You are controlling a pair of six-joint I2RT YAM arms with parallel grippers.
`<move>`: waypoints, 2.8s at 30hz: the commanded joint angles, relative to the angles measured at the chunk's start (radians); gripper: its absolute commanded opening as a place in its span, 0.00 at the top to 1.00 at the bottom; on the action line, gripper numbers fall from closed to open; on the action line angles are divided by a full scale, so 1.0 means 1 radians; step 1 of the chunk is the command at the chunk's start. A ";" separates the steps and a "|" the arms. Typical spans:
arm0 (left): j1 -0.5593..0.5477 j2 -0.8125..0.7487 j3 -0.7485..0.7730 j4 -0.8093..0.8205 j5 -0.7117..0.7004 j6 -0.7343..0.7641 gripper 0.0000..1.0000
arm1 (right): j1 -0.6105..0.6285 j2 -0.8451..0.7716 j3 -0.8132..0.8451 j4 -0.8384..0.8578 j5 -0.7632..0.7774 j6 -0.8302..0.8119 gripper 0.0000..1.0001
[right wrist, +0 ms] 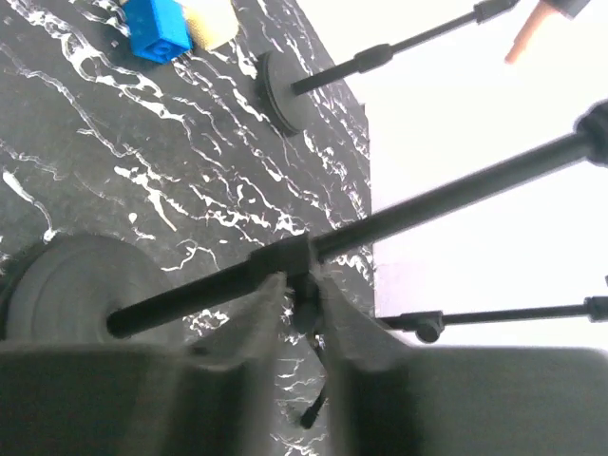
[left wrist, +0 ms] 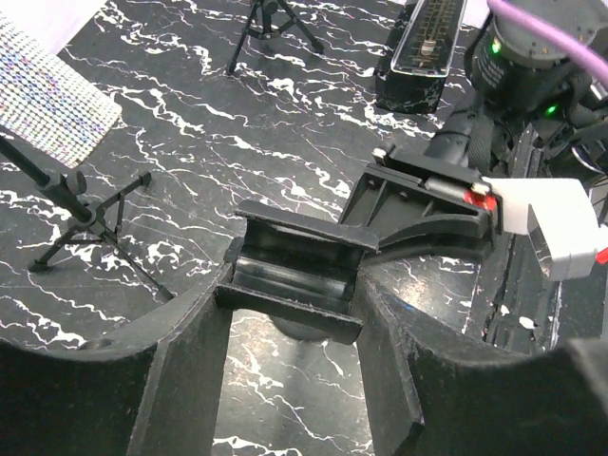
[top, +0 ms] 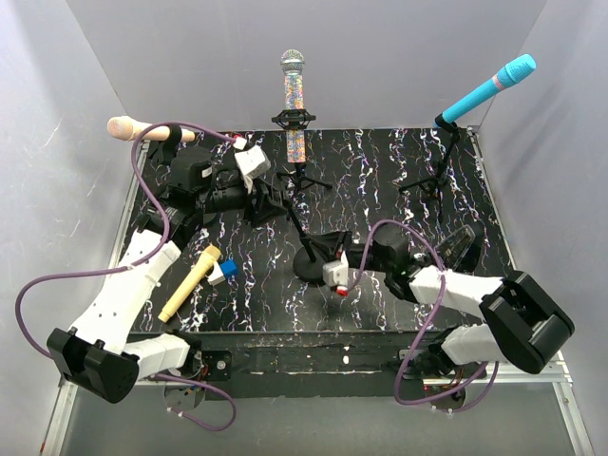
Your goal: Remove the microphone from the stand
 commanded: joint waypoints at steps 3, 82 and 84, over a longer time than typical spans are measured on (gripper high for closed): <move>0.017 0.025 0.028 0.004 -0.055 0.008 0.92 | 0.015 -0.068 -0.080 0.099 -0.023 -0.209 0.45; 0.026 0.039 0.016 -0.015 -0.022 0.037 0.92 | -0.050 0.060 -0.102 0.400 -0.057 -0.171 0.97; 0.026 0.046 0.020 -0.009 -0.019 0.036 0.92 | -0.050 0.037 -0.138 0.370 -0.076 -0.202 0.90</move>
